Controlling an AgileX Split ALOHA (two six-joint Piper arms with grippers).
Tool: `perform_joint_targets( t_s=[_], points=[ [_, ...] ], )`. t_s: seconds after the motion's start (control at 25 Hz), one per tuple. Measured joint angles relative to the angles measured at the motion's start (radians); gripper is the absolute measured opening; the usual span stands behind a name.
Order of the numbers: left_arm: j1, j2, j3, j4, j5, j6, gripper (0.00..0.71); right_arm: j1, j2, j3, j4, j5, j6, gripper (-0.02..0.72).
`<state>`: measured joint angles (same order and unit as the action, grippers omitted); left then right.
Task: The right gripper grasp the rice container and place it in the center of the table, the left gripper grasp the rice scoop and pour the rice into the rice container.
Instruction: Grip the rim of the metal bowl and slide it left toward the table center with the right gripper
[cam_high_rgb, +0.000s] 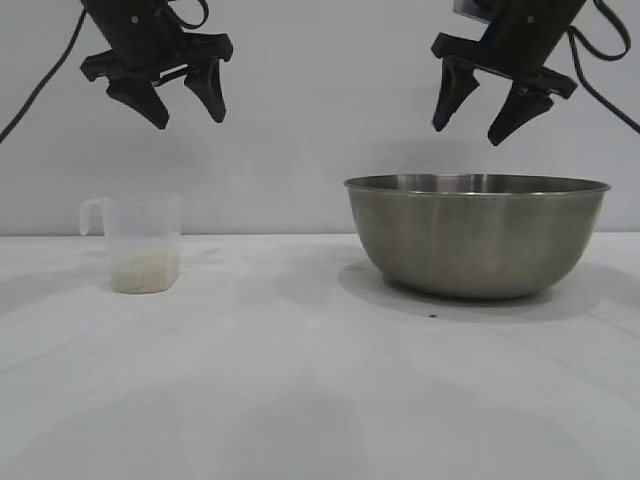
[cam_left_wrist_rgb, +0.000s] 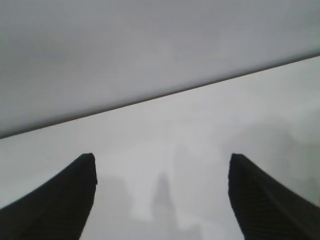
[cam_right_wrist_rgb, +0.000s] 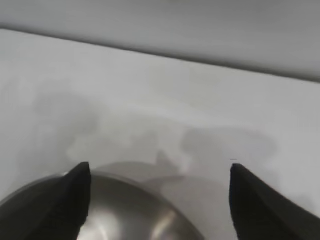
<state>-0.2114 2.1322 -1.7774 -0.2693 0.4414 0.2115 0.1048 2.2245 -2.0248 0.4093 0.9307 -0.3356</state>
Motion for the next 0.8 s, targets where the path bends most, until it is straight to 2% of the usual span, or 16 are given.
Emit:
perform_joint_targets(
  t_s=[0.2,0.44,0.48,0.64,0.8],
  points=[
    [0.000,0.000,0.000,0.000,0.004,0.000,0.486,-0.045,-0.090,-0.006,-0.021,0.076,0.037,0.521],
    [0.000,0.000,0.000,0.000,0.010,0.000,0.486,-0.060,-0.110,-0.008,-0.068,0.280,0.126,0.521],
    [0.000,0.000,0.000,0.000,0.015,0.000,0.486,-0.060,-0.110,-0.008,-0.076,0.296,0.143,0.521],
    [0.000,0.000,0.000,0.000,0.021,0.000,0.486,-0.060,-0.112,0.002,-0.123,0.308,0.193,0.521],
    [0.000,0.000,0.000,0.000,0.026,0.000,0.486,-0.061,-0.118,0.071,-0.137,0.308,0.197,0.521]
  ],
)
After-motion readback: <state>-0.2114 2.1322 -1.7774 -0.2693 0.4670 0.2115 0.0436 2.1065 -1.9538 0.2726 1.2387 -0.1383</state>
